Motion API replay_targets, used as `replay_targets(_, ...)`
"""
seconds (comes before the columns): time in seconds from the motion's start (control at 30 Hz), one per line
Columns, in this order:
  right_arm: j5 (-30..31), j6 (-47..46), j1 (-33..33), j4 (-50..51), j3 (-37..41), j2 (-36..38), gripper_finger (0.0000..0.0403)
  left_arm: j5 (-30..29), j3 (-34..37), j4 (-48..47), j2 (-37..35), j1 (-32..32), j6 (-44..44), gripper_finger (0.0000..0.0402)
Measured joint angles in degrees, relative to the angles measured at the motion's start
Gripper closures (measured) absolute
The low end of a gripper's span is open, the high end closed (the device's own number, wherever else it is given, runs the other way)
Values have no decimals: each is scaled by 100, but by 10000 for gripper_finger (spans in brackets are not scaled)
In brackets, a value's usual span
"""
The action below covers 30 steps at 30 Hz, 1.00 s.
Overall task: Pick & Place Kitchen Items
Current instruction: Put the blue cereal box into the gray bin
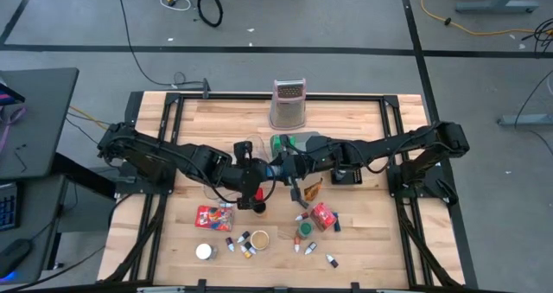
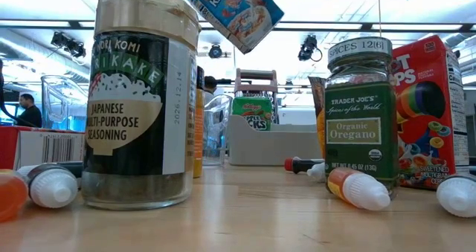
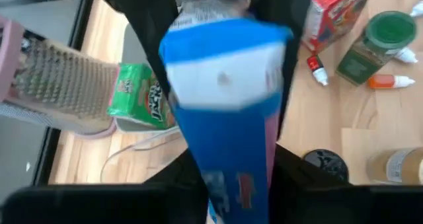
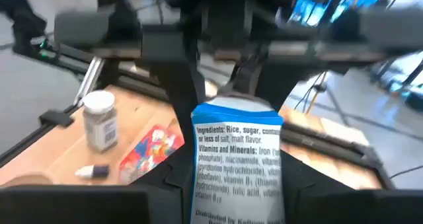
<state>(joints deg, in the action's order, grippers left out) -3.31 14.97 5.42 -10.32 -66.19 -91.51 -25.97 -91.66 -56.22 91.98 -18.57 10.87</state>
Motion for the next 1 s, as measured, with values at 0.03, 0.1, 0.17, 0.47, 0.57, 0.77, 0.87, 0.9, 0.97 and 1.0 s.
replay_targets(0.03,-10,-52,-1,85,0,1,277,-8,3,10,0,-3,-32,276)
replay_targets(0.1,36,-156,-4,301,-2,7,278,-91,4,-5,0,-9,-38,253)
replay_targets(0.17,139,-316,-10,642,9,34,278,-139,4,-20,0,-9,58,232)
replay_targets(0.47,997,-508,-10,1688,15,504,278,-572,-28,-323,-60,-61,674,196)
replay_targets(0.57,1425,-664,-10,1993,15,812,278,-1174,-24,-613,-156,-110,1030,199)
replay_targets(0.77,2015,-987,-10,2590,278,1461,278,-1655,-22,-909,-419,-316,1623,199)
replay_targets(0.87,2363,-1020,-22,2288,820,1880,278,-1796,-20,-948,-574,-536,1788,198)
replay_targets(0.9,2468,-1005,-34,2047,1066,2001,277,-1899,-21,-941,-622,-611,1845,199)
replay_targets(0.97,2578,-830,-103,1178,1638,2231,277,-2159,-17,-956,-734,-801,1912,201)
replay_targets(1.0,2585,-707,-158,549,1949,2318,277,-2346,-18,-945,-783,-856,1984,202)
